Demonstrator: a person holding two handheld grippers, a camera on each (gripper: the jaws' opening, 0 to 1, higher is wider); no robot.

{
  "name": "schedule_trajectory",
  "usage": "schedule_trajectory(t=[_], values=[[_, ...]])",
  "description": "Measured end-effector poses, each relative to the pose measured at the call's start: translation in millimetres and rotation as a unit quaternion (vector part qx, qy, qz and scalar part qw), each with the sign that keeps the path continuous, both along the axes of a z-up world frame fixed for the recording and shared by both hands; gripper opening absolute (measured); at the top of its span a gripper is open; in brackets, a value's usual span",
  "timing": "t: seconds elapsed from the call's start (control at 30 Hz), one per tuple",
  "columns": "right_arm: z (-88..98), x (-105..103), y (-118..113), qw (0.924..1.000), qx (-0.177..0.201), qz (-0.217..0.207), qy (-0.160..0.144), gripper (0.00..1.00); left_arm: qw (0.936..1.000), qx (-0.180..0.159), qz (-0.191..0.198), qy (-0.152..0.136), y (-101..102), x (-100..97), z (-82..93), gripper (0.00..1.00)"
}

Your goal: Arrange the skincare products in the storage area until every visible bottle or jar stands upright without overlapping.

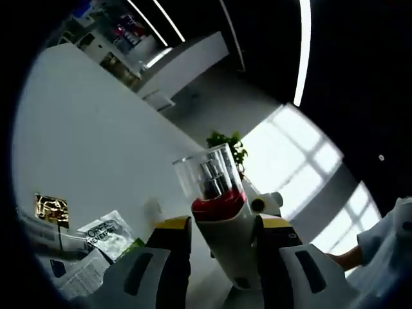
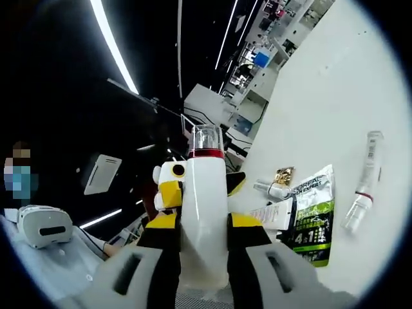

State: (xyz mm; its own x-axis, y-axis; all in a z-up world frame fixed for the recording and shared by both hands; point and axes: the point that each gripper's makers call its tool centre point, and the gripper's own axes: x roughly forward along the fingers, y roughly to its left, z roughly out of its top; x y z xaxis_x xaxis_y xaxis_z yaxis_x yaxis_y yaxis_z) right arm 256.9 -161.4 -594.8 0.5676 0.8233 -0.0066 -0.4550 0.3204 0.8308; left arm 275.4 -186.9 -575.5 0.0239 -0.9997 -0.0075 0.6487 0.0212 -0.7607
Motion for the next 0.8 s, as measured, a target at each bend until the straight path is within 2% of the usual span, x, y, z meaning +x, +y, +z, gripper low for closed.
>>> schedule_trajectory(t=[0.03, 0.2, 0.33, 0.43, 0.47, 0.53, 0.57, 0.67, 0.8], values=[[0.6, -2, 0, 1.0000, -0.003, 0.000, -0.005, 0.26, 1.0000, 0.001, 0.003, -0.009, -2, 0.4, -0.2, 0.33], [0.2, -8, -5, 0.9997, -0.021, 0.001, -0.013, 0.26, 0.9999, -0.001, -0.016, -0.006, -7, -2.5, 1.7, 0.31], [-3.3, -13, -8, 0.9976, -0.061, 0.008, -0.032, 0.26, 0.9994, 0.002, -0.034, 0.001, -11, -1.5, 0.9, 0.29], [-8.7, -17, -9, 0.9946, -0.094, 0.016, -0.042, 0.27, 0.9987, 0.012, -0.049, -0.008, -16, -6.6, -0.9, 0.28], [-12.0, -18, -11, 0.9916, -0.118, 0.019, -0.050, 0.27, 0.9985, 0.015, -0.052, -0.008, -17, -8.1, -1.4, 0.27], [-12.5, -20, -11, 0.9907, -0.124, 0.021, -0.050, 0.27, 0.9981, 0.021, -0.057, -0.010, -20, -8.7, -2.4, 0.27], [-15.0, -21, -13, 0.9884, -0.139, 0.020, -0.057, 0.27, 0.9979, 0.022, -0.059, -0.011, -21, -8.9, -2.9, 0.26], [-20.4, -22, -17, 0.9833, -0.168, 0.019, -0.066, 0.28, 0.9963, 0.040, -0.070, -0.031, -26, -13.6, -7.3, 0.26], [-34.4, -24, -25, 0.9716, -0.227, 0.013, -0.064, 0.29, 0.9931, 0.064, -0.075, -0.062, -33, -19.3, -15.3, 0.26]])
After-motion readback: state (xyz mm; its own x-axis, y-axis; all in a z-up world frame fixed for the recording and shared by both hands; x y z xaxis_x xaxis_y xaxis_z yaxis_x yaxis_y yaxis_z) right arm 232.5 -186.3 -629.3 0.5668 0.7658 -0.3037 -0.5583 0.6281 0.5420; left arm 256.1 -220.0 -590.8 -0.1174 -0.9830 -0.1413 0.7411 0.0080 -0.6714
